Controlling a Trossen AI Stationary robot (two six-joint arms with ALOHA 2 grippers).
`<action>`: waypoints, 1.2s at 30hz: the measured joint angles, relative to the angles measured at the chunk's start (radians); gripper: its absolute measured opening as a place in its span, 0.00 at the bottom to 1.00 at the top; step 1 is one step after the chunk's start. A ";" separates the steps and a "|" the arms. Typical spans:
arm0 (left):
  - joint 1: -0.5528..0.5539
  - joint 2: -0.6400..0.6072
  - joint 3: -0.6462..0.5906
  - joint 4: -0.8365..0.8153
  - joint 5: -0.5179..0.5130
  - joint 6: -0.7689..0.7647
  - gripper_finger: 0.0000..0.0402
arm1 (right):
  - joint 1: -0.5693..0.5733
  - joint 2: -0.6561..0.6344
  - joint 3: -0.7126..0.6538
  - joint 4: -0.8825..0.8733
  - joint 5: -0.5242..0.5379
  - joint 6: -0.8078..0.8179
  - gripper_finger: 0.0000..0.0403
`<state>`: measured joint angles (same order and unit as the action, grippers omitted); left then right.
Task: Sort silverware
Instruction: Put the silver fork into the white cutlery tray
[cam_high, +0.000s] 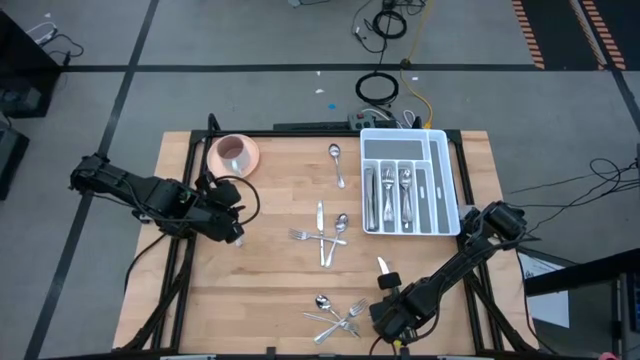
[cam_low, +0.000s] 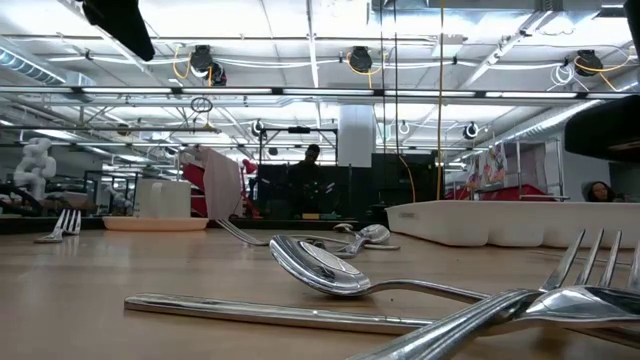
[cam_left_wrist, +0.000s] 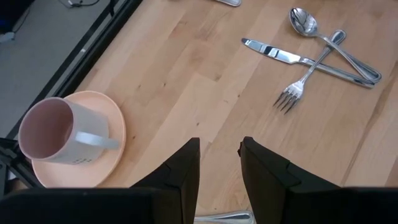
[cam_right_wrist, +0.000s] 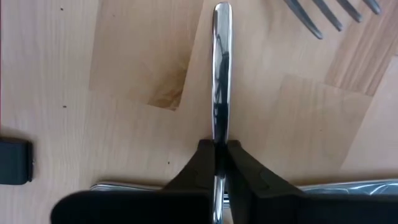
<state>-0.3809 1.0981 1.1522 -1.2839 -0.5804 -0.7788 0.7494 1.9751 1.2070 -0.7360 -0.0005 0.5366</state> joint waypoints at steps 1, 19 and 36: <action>0.000 0.000 0.000 0.000 0.000 0.000 0.30 | 0.000 0.001 0.007 -0.007 0.000 0.000 0.01; 0.000 0.000 0.000 0.000 -0.007 0.008 0.30 | 0.001 0.004 0.221 -0.342 -0.005 -0.052 0.00; 0.000 0.000 0.000 0.004 -0.008 -0.002 0.30 | -0.100 -0.518 0.234 -0.808 0.174 -0.122 0.00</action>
<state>-0.3809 1.0981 1.1522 -1.2797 -0.5880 -0.7805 0.6496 1.4572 1.4406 -1.5440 0.1737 0.4145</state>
